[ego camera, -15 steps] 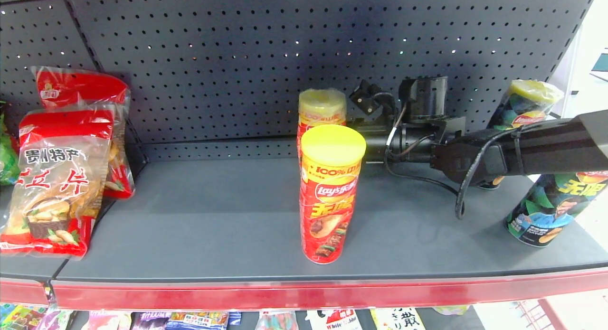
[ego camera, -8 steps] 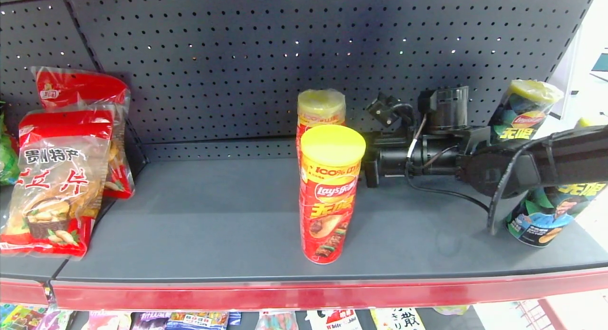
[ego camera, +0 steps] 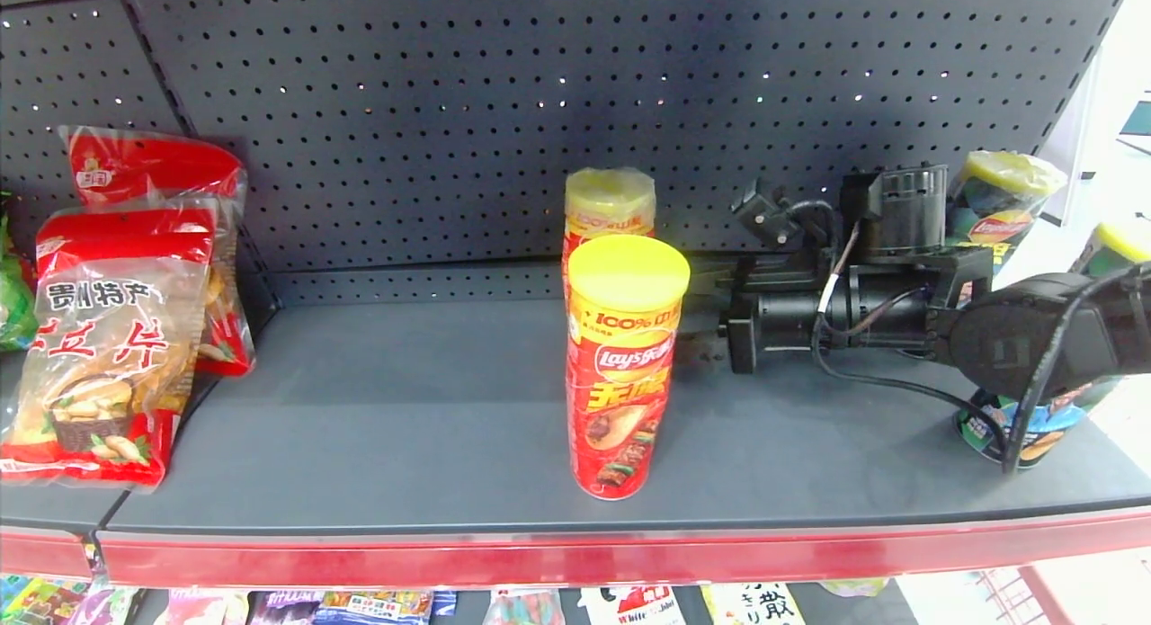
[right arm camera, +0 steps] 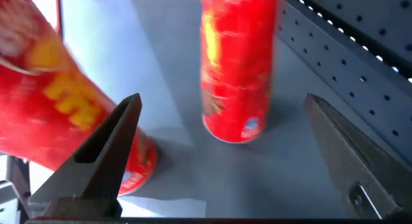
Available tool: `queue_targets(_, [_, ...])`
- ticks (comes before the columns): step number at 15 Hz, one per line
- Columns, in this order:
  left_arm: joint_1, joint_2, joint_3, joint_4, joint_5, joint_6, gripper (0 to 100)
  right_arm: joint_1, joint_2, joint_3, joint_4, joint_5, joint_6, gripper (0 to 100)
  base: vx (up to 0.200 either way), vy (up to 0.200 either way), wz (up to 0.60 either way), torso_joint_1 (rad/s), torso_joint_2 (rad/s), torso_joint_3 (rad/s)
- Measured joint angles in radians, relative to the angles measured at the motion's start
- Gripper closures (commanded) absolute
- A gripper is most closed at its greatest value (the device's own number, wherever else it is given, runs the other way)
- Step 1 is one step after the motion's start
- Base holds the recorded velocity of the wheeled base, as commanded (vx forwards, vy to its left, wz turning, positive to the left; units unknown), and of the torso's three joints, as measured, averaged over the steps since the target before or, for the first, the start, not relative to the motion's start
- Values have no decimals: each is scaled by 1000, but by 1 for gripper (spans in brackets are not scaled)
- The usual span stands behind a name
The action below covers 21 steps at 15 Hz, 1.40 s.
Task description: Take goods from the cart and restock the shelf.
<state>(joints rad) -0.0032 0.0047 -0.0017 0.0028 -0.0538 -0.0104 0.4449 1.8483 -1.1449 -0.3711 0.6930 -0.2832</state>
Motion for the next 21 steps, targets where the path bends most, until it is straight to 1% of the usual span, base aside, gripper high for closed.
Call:
queue_targets(11, [0,0,0,0,0,0,0,11,-63,90,0,2,-1,0,0,0,0,0,0,0])
queue_targets(18, [0,0,0,0,0,0,0,10,-73,103,-1,1,-1,0,0,0,0,0,0,0])
queue_targets(21, [0,0,0,0,0,0,0,-21,-62,96,0,-2,1,0,0,0,0,0,0,0])
